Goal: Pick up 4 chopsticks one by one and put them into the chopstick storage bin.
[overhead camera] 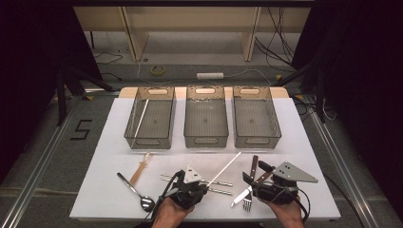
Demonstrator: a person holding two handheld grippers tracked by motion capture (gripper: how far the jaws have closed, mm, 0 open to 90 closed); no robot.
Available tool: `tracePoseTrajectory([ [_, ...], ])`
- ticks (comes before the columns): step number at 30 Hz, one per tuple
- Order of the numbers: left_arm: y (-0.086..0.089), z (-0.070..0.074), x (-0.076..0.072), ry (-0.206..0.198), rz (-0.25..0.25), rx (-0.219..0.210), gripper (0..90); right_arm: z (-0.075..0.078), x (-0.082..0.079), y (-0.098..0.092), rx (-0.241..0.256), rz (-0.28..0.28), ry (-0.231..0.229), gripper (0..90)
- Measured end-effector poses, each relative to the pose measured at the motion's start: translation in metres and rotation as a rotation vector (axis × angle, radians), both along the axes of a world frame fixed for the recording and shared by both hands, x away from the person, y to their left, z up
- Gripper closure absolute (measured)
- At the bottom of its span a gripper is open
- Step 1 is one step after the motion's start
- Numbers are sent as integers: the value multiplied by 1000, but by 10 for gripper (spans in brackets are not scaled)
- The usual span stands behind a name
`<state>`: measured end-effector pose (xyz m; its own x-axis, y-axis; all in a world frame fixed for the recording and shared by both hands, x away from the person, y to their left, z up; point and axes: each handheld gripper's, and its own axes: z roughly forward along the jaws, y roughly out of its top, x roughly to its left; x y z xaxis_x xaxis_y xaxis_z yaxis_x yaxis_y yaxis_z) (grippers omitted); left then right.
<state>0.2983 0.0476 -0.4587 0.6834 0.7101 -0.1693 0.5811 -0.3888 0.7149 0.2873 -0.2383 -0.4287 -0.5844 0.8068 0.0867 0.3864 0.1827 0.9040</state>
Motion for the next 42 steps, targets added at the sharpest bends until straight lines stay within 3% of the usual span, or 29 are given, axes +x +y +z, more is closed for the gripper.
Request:
tracePoseTrajectory([
  [10,13,15,9,-20,24,-42,849,0,0,0,-1,3,1,306],
  [19,28,27,26,-43,67,-66,849,-1,1,0,2,8,4,306],
  [36,53,51,80,-69,150,-110,849,-3,2,0,6,8,15,306],
  [42,60,64,99,-101,160,-93,849,-3,2,0,7,9,14,306],
])
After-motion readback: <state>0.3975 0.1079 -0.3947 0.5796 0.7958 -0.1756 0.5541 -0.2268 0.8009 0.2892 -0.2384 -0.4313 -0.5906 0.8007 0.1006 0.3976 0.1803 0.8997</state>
